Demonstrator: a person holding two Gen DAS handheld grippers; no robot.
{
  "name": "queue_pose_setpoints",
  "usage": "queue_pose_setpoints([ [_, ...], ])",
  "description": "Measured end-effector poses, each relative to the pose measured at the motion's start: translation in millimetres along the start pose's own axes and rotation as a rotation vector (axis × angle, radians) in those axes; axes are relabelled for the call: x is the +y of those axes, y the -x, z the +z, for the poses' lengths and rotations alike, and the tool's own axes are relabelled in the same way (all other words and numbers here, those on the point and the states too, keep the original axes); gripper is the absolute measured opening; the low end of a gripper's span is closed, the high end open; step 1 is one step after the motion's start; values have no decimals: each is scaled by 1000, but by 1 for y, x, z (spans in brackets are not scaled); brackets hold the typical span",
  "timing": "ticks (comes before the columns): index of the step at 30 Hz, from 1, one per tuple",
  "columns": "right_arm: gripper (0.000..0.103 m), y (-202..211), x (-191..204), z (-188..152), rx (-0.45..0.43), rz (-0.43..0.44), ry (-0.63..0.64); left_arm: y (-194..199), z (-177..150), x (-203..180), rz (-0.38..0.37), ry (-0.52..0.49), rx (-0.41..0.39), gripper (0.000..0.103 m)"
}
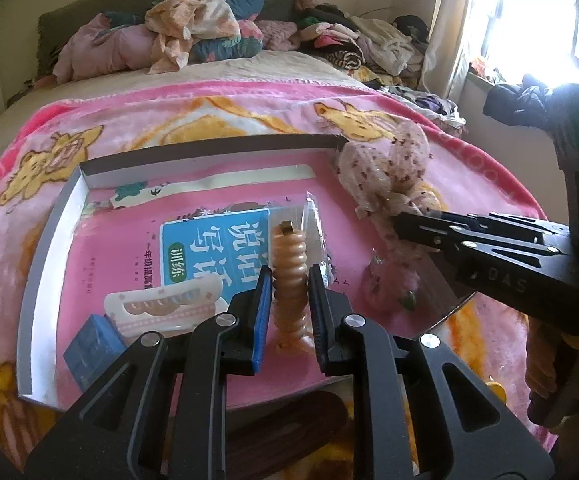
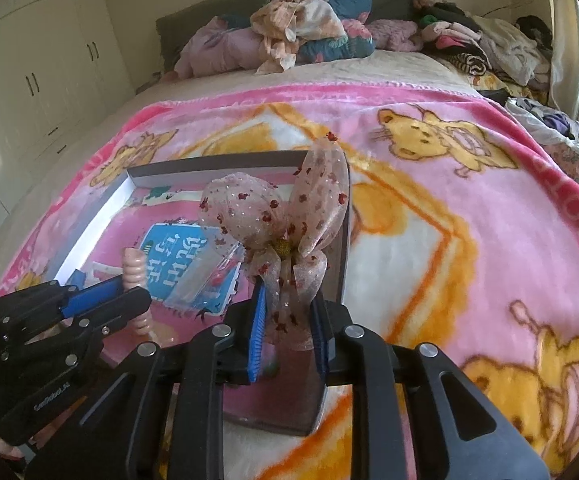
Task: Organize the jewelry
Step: 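Open the right tool to drop the bow in the box while the left tool releases the spiral, then move the left tool to the pearl earring bag while the right tool approaches the yellow rings bag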
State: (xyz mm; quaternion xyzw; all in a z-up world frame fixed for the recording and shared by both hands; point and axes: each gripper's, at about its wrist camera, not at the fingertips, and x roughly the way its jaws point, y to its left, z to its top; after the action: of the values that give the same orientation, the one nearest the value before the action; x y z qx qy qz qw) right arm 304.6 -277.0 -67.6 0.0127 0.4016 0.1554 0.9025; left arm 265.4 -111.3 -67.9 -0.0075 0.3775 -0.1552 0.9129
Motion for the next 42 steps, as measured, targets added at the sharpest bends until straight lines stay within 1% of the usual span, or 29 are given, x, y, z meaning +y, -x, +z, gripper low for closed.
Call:
queue_pose_setpoints([
  [4, 24, -4, 0, 1, 1, -5, -6, 1, 0, -1, -1, -2, -4, 12],
  [9, 33, -3, 0, -2, -8, -5, -12, -1, -1, 0, -4, 0, -9, 12],
  [11, 33, -2, -1, -4, -10, 0, -17, -1, -1, 0, -3, -1, -9, 12],
  [16, 38, 8, -3, -10, -33, 19, -31, -1, -1, -1, -2, -1, -11, 12],
  [19, 44, 16, -2, -13, -53, 26, -26, -1, -2, -1, 1, -3, -10, 12],
  [20, 49, 19, -1, -14, -59, 17, -21, -1, -1, 0, 3, -4, -9, 12],
  [21, 51, 21, -1, -14, -65, 13, -19, -1, -1, 0, 3, -4, -8, 12],
  [25, 52, 31, -1, -18, -79, 9, -12, 0, -1, 4, 10, 3, -10, 13],
  [27, 56, 35, -2, -20, -87, 6, -12, 2, -1, 5, 11, 7, -15, 22],
  [29, 59, 40, -2, -22, -93, 4, -11, 5, -1, 5, 16, 6, -22, 25],
  [31, 61, 45, -2, -23, -100, -2, -10, 8, -1, 4, 20, 6, -27, 30],
  [33, 66, 48, -2, -25, -108, -7, -10, 12, -2, 4, 24, 9, -33, 36],
  [34, 67, 51, -2, -26, -112, -9, -11, 13, -2, 3, 27, 10, -36, 37],
  [37, 71, 57, -2, -29, -123, -17, -11, 19, -3, 3, 43, 13, -47, 48],
  [39, 77, 63, -1, -31, -135, -24, -13, 24, -4, 3, 51, 13, -59, 56],
  [41, 79, 69, -1, -33, -147, -29, -16, 30, -4, 3, 54, 16, -72, 58],
  [42, 80, 71, -1, -33, -151, -29, -17, 32, -4, 2, 56, 16, -77, 63],
])
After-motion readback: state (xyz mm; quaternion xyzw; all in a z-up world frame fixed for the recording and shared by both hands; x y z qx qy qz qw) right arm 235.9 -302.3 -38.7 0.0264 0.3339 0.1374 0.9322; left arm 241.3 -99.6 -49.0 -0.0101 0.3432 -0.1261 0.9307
